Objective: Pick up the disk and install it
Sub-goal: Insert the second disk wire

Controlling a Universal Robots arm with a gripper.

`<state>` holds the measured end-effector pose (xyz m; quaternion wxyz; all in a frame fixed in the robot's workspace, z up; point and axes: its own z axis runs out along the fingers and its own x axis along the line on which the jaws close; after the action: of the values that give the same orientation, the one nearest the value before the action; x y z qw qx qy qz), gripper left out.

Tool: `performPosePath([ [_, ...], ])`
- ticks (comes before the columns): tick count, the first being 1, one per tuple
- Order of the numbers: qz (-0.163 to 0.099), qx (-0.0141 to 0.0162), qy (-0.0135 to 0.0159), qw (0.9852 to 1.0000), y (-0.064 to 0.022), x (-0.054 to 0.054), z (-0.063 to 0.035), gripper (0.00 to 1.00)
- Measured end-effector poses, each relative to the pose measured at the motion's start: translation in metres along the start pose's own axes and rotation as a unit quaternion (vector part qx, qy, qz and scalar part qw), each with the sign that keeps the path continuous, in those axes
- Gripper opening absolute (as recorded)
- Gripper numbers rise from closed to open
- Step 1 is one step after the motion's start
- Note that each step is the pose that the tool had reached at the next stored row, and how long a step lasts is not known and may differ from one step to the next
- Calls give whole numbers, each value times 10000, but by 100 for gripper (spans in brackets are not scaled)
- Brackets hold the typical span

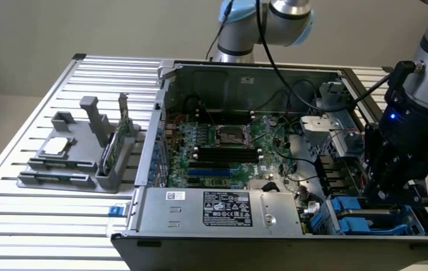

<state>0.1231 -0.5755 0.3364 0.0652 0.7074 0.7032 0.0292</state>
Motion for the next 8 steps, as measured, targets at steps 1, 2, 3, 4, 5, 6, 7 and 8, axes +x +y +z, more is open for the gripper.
performPosePath([
  [1,0,4,3,10000,0,-15,1,16],
  [2,1,8,5,10000,0,-24,2,16],
  [3,1,10,11,10000,-1,-29,2,16],
  [4,3,11,18,10000,-1,-33,2,16],
  [5,4,13,29,10000,0,-36,2,16],
  [6,4,15,33,10000,0,-36,1,16],
  [7,5,16,38,10000,-1,-37,1,16],
  [8,6,18,45,10000,-1,-38,2,16],
])
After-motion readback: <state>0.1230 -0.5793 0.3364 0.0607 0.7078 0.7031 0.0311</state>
